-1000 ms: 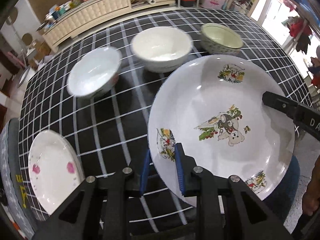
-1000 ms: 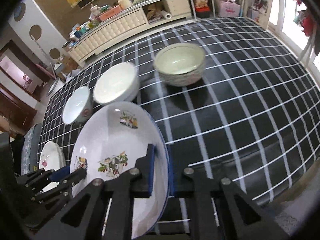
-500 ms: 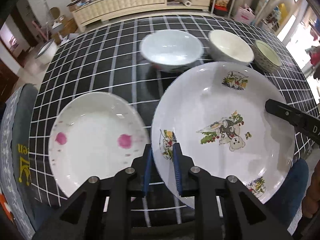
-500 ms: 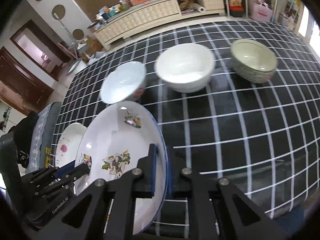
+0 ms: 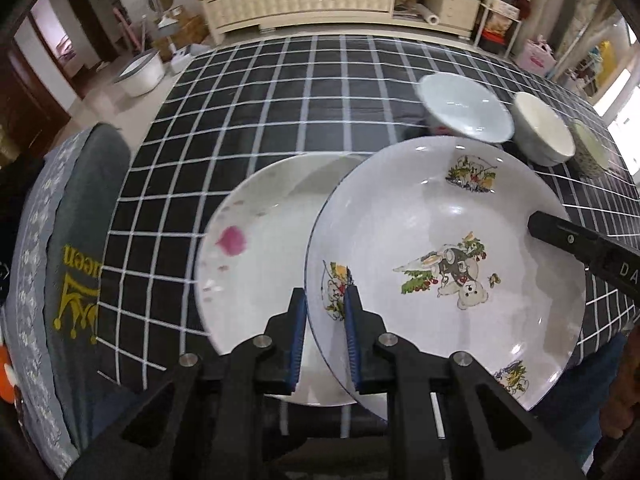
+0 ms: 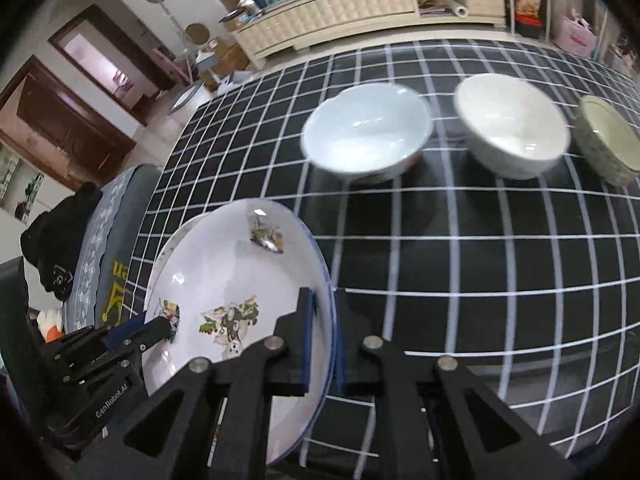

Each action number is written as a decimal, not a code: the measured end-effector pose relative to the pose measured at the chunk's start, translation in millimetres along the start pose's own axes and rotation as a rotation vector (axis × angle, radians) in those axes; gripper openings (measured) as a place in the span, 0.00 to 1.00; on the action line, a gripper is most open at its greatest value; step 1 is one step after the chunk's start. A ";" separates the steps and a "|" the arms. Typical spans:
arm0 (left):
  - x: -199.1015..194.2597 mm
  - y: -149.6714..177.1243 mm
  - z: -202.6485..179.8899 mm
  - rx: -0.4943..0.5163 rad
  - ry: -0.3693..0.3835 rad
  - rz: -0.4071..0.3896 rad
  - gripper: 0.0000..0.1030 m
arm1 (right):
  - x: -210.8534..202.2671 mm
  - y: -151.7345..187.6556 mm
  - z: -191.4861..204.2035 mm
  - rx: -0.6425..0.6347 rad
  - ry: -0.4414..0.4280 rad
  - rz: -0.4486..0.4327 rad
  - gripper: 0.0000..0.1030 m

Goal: Organize plates and bowls
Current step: 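Carry the cartoon-print plate with the left gripper over the stacked plates, then lower the cartoon-print plate onto the stack and open the left gripper, then move the left gripper to the plain white bowl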

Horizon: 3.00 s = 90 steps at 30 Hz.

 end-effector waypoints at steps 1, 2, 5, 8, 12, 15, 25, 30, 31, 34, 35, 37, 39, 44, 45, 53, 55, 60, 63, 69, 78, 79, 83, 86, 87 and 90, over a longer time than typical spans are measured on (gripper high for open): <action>1.6 1.4 2.7 -0.006 -0.003 0.003 0.16 | 3.5 0.4 3.6 -0.007 0.002 0.006 0.12; 2.9 4.4 8.7 -0.016 -0.005 0.008 0.16 | 7.6 1.5 9.3 -0.017 0.002 0.012 0.12; 7.6 11.0 24.8 -0.046 -0.004 0.024 0.16 | 15.0 3.2 21.6 -0.036 0.006 0.021 0.12; 10.3 15.4 35.1 -0.063 -0.014 0.030 0.16 | 22.8 3.9 33.6 -0.053 0.008 0.029 0.12; 11.0 19.6 46.3 -0.080 -0.019 0.036 0.16 | 29.8 5.7 43.7 -0.064 0.011 0.037 0.12; 14.4 19.5 51.8 -0.079 -0.030 0.040 0.15 | 35.3 7.1 45.0 -0.067 0.015 0.048 0.12; 28.4 17.6 61.8 -0.081 -0.040 0.050 0.10 | 49.0 9.8 48.6 -0.076 0.039 0.066 0.12; 26.3 13.3 58.3 -0.064 0.010 0.026 0.01 | 53.0 12.8 54.8 -0.090 0.034 0.081 0.12; 24.2 11.7 54.9 -0.062 0.038 0.018 0.01 | 54.8 14.0 54.6 -0.084 0.033 0.089 0.12; 20.5 6.9 47.0 -0.024 -0.022 0.004 0.01 | 56.9 14.7 48.7 -0.048 0.023 0.092 0.13; 20.9 6.3 45.8 -0.019 -0.026 0.003 0.01 | 57.1 15.4 48.4 -0.057 0.031 0.089 0.13; 23.2 7.0 45.4 -0.023 -0.011 0.011 0.01 | 54.4 17.2 49.6 -0.076 0.040 0.084 0.13; 24.3 8.2 45.4 -0.030 -0.010 0.014 0.01 | 48.2 17.3 51.6 -0.095 0.060 0.060 0.13; 20.1 9.9 43.4 -0.046 -0.001 0.002 0.05 | 30.9 13.6 53.4 -0.120 0.081 0.002 0.13; 17.8 9.0 42.5 -0.047 -0.003 -0.003 0.08 | 26.1 12.7 53.6 -0.124 0.084 -0.008 0.13; -10.4 -6.0 31.7 -0.039 -0.007 -0.087 0.29 | -14.1 6.3 54.2 -0.149 0.117 -0.104 0.14; -22.1 -11.1 25.4 -0.022 -0.033 -0.122 0.41 | -28.1 4.2 55.9 -0.163 0.123 -0.138 0.20; -45.2 -24.4 5.3 0.046 -0.032 -0.186 0.41 | -57.6 -1.9 59.5 -0.208 0.159 -0.218 0.45; -58.7 -35.2 -5.4 0.067 -0.030 -0.223 0.41 | -77.3 -10.2 54.2 -0.200 0.171 -0.266 0.59; -81.2 -51.5 -18.3 0.072 -0.019 -0.281 0.41 | -104.6 -23.4 42.2 -0.202 0.213 -0.319 0.73; -92.3 -87.2 -28.3 0.080 0.009 -0.329 0.57 | -127.6 -49.9 31.5 -0.225 0.247 -0.424 0.77; -91.9 -91.3 -28.3 0.083 0.007 -0.333 0.62 | -126.1 -53.9 30.6 -0.224 0.242 -0.417 0.77; -88.3 -106.3 -27.6 0.083 0.020 -0.343 0.81 | -116.7 -71.2 26.8 -0.209 0.218 -0.382 0.77; -80.7 -119.0 -27.9 0.104 0.017 -0.336 0.82 | -106.9 -84.8 19.6 -0.166 0.279 -0.381 0.77; -76.4 -124.2 -28.0 0.115 0.011 -0.330 0.82 | -99.6 -91.9 16.6 -0.153 0.276 -0.351 0.77; -60.5 -141.2 -25.0 0.122 0.005 -0.309 0.82 | -83.6 -104.2 12.3 -0.154 0.261 -0.296 0.77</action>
Point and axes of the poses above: each gripper's, at about its wrist camera, not at the fingertips, and x roughly the way its jaws point, z to its left, y to its underside, the point moved 4 cm from there along x, roughly the way its jaws point, and after that the axes turned 10 degrees about x, right-handed, at the moved point
